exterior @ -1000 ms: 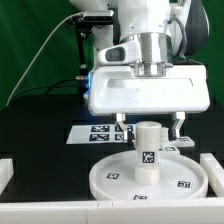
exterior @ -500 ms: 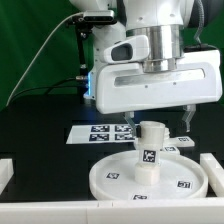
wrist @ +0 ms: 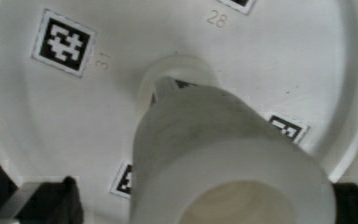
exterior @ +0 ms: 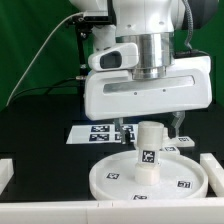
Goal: Assemble round table
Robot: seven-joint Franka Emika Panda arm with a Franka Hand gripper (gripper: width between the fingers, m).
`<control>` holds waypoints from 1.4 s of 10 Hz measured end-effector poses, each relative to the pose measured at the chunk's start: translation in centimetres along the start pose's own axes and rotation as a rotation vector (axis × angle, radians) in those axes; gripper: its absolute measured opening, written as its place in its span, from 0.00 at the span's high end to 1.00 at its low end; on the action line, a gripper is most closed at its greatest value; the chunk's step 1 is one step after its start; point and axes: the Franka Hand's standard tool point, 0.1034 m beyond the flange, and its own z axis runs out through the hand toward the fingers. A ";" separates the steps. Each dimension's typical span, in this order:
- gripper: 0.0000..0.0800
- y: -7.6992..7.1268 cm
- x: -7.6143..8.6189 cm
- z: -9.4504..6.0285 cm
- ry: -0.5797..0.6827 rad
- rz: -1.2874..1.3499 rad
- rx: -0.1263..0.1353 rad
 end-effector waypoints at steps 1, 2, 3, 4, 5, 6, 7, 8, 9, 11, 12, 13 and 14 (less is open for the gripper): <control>0.20 0.0 0.0 0.0 0.000 0.011 0.000; 0.42 0.0 0.0 0.0 0.000 0.037 0.001; 0.42 -0.1 0.0 0.0 0.000 0.110 0.001; 0.50 -0.1 0.0 0.0 0.000 0.159 0.001; 0.50 -0.1 0.0 0.0 0.000 0.204 0.002; 0.50 -0.1 0.0 0.1 0.001 0.274 0.002; 0.50 0.0 0.1 0.1 0.007 0.358 0.002; 0.50 0.1 0.1 0.1 0.005 0.508 0.004; 0.50 0.2 0.1 0.1 0.002 0.639 0.005; 0.50 0.5 -0.1 0.2 -0.007 0.969 0.018; 0.50 0.7 -0.2 0.3 -0.016 1.133 0.036; 0.50 0.8 -0.3 0.3 -0.022 1.241 0.048; 0.50 0.8 -0.2 0.3 -0.023 1.254 0.048</control>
Offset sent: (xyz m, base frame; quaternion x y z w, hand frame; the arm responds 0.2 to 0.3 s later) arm 0.0000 0.0000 0.0000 0.0000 0.0000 0.1938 0.9810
